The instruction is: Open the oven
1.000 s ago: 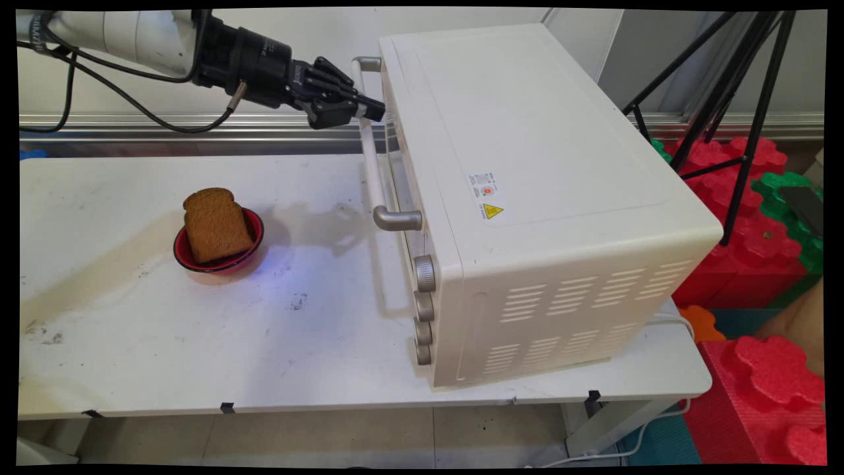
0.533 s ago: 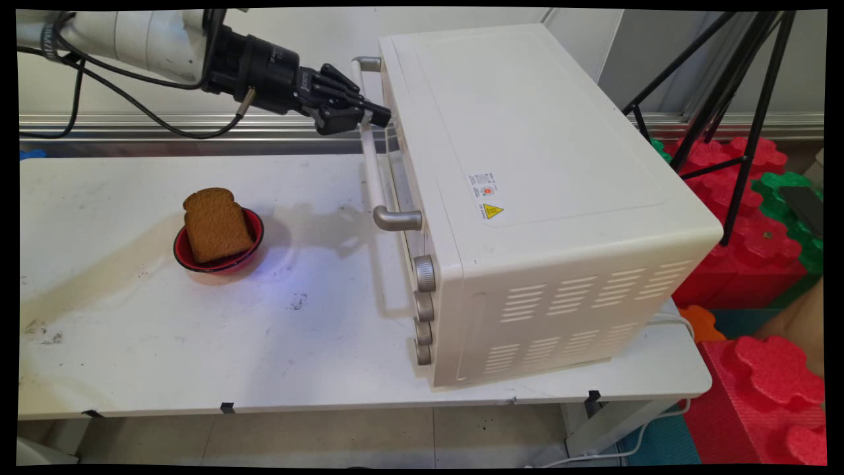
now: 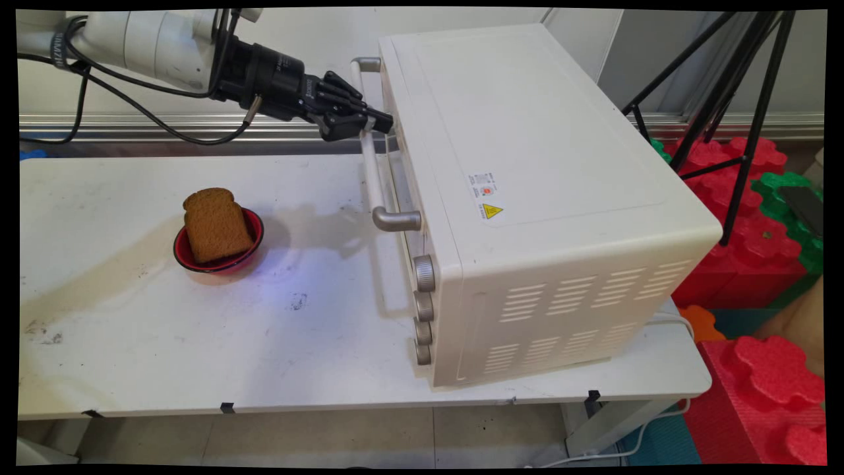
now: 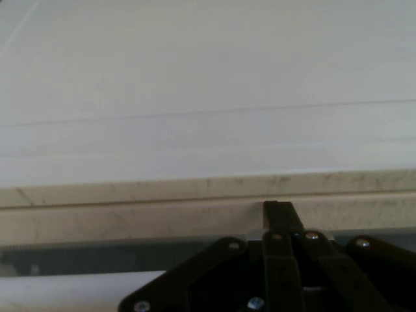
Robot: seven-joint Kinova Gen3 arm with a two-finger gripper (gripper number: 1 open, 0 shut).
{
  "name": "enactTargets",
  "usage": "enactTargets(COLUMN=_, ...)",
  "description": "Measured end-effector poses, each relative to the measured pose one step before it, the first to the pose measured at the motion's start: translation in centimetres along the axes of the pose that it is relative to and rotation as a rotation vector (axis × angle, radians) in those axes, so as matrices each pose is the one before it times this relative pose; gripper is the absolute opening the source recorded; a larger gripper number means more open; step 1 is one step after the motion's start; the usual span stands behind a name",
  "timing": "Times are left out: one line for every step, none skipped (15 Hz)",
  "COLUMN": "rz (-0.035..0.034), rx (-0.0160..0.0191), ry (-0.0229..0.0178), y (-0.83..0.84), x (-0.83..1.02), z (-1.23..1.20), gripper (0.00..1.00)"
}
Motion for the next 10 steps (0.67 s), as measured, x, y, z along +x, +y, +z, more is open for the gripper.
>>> enactTargets(rz=0.00014, rx=0.00038, ry=-0.00388, y=0.005, x=-0.108, z=-0.055, gripper=0.0)
enactTargets(rz=0.0004, rx=0.00012, ry=-0.00397, y=0.01, x=-0.104, z=-0.077, gripper=0.0)
enactTargets(rz=0.00104, rx=-0.00003, ry=-0.00779, y=0.025, x=-0.205, z=-0.18, gripper=0.0)
enactTargets(rz=0.00064, rx=0.00007, ry=-0.00551, y=0.03, x=-0.155, z=-0.161, gripper=0.0)
enactTargets(rz=0.00067, rx=-0.00027, ry=-0.0054, y=0.014, x=-0.153, z=-0.148, gripper=0.0)
enactTargets(rz=0.00137, rx=-0.00068, ry=-0.00795, y=0.017, x=-0.221, z=-0.237, gripper=0.0)
enactTargets(rz=0.0011, rx=0.00009, ry=-0.00547, y=0.008, x=-0.164, z=-0.187, gripper=0.0)
enactTargets(rz=0.0014, rx=0.00051, ry=-0.00877, y=0.01, x=-0.289, z=-0.328, gripper=0.0)
enactTargets(rz=0.00069, rx=0.00115, ry=-0.00784, y=0.023, x=-0.31, z=-0.359, gripper=0.0)
enactTargets(rz=0.00095, rx=-0.0004, ry=-0.008, y=0.017, x=-0.292, z=-0.322, gripper=0.0)
